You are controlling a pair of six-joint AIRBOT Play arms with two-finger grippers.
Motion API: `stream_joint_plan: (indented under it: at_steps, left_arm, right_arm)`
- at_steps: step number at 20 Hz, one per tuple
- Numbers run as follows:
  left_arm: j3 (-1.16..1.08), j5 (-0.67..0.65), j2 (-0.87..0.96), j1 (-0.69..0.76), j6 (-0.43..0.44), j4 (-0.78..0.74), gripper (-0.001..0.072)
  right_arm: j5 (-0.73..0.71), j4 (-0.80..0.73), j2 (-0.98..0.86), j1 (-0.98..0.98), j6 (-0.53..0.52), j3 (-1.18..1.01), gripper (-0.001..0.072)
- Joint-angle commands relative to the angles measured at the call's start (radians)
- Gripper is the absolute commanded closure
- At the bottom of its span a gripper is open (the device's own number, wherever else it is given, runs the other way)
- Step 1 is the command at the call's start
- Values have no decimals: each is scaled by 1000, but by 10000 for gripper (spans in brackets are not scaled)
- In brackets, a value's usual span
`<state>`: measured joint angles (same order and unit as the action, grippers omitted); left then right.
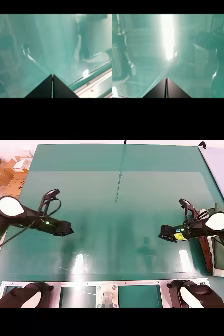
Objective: Fold the shirts.
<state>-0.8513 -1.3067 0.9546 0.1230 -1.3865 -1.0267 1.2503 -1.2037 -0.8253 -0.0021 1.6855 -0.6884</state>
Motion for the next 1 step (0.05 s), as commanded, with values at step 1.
stream_joint_plan:
  at_steps: [1]
  left_arm:
    - [10, 8, -3, 1, -1, 2, 683]
  right_arm:
    - [-5, 3, 3, 7, 1, 7, 693]
